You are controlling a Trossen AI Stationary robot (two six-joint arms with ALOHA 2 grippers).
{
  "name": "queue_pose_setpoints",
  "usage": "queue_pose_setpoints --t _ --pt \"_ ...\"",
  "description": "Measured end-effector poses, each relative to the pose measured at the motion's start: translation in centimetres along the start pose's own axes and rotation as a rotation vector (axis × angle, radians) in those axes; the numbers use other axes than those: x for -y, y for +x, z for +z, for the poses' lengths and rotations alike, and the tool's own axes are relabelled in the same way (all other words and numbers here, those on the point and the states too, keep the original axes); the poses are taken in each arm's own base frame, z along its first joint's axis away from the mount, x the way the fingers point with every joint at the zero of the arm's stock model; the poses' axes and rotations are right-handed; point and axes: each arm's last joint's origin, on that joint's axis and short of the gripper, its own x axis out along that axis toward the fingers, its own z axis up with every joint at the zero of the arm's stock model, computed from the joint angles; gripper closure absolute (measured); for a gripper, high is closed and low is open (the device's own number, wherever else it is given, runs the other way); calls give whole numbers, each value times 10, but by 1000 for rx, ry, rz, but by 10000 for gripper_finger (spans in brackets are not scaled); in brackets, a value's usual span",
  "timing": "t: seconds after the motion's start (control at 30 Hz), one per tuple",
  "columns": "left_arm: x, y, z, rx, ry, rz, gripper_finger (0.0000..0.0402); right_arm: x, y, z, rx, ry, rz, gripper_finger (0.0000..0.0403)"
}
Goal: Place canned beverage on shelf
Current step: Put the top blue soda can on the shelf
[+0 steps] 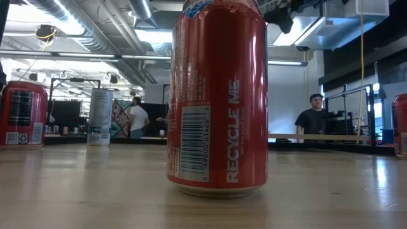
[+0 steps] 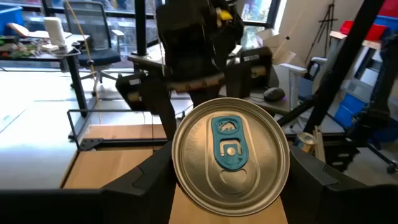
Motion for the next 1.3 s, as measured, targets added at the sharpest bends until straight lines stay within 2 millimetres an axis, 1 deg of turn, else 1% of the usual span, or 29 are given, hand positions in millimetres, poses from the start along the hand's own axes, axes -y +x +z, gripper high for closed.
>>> queue_pose_setpoints --t 0.17,0.4,0.63,0.8,0.9,1.13,1.2,1.3 --pt "-3 3 -3 -7 -21 12 201 6 9 -2 -16 -17 -25 119" --pt "-3 3 -2 -3 -20 22 201 6 8 1 19 -31 -51 118" --pt "-3 3 -2 -2 -22 22 201 5 7 3 35 42 -48 118" --pt "-4 3 -2 -2 -21 33 201 7 7 3 49 73 -137 116" --pt "-4 3 -2 -2 -21 32 201 7 7 3 48 74 -130 99" --pt "-3 5 -3 -3 -21 17 201 7 9 2 26 46 -75 17" --pt "-5 7 -4 8 -15 20 201 7 9 2 30 42 -88 7" --pt "-7 10 -6 6 12 18 201 9 10 2 31 16 -118 9"
